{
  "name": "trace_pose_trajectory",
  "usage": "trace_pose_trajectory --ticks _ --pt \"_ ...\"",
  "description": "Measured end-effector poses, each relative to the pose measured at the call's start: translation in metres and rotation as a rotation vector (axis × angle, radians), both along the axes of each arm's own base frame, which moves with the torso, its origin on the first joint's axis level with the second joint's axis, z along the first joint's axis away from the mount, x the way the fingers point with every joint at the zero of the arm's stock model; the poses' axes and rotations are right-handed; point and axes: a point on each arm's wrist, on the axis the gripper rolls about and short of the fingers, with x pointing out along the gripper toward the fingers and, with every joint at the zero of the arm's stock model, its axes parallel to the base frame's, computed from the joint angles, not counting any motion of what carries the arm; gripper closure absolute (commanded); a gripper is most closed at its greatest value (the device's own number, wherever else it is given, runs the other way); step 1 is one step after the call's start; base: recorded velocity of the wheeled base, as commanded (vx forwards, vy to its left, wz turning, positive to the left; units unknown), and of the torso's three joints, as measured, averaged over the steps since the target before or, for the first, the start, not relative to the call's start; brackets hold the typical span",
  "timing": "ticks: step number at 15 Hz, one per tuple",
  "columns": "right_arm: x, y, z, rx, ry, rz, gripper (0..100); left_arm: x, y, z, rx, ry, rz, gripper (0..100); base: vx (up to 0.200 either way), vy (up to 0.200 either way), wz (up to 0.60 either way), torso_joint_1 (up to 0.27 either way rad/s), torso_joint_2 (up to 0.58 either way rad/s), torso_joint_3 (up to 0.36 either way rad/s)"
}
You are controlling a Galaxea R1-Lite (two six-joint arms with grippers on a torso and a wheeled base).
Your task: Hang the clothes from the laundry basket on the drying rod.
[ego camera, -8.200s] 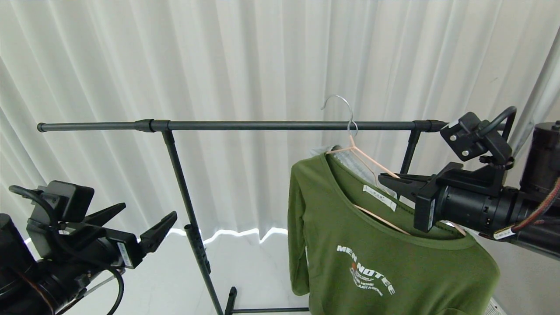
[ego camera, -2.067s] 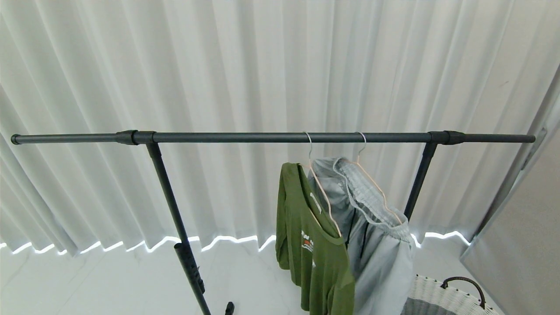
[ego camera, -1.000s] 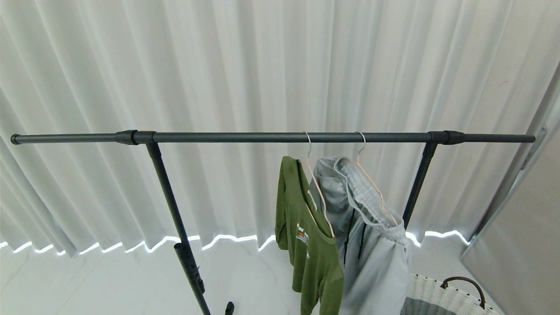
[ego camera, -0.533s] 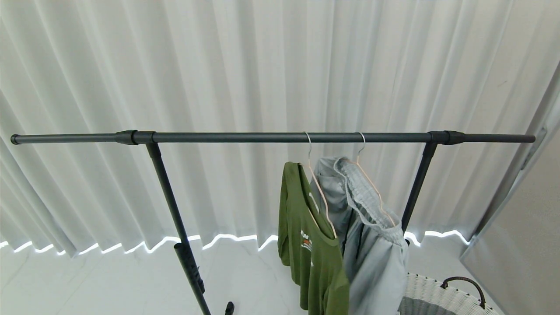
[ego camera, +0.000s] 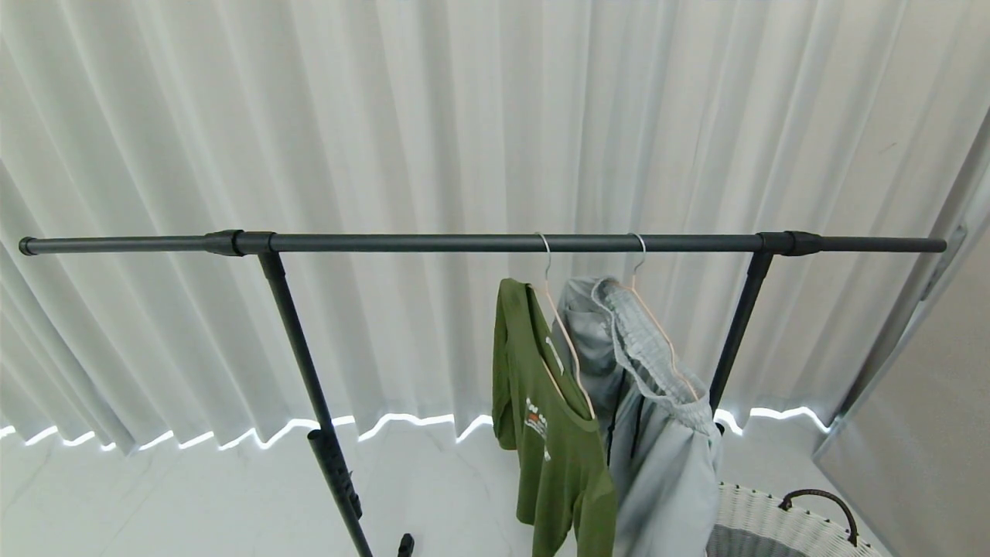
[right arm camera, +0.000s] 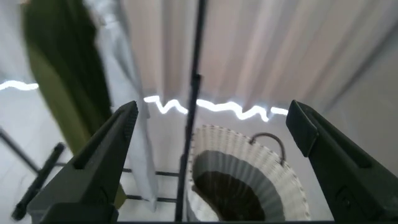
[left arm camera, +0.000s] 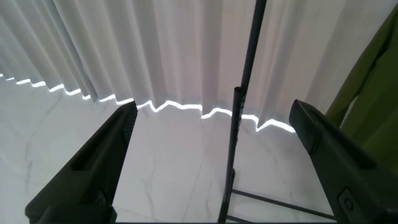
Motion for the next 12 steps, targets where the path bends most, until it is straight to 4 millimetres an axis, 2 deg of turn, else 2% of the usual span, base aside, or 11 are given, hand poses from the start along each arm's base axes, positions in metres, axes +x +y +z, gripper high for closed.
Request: trace_pose_trajectory --ticks 2,8,12 --pt "-0.0001 0.0007 0.0000 0.033 -0.004 -0.063 0 0.0000 0.0002 0.0000 -0.023 -0.007 0.011 0 0.000 0.000 0.00 0.000 0.00 0.000" --pt "-0.0004 0.0011 -0.0001 0.015 -0.006 -0.065 0 0.0000 0.0002 0.0000 -0.027 -0.007 0.011 0 0.000 0.000 0.00 0.000 0.00 0.000" --pt "-0.0025 -0.0002 -0.0006 0.017 -0.031 0.016 0 0.0000 0.0002 0.0000 -0.033 -0.009 0.011 0 0.000 0.000 0.00 0.000 0.00 0.000"
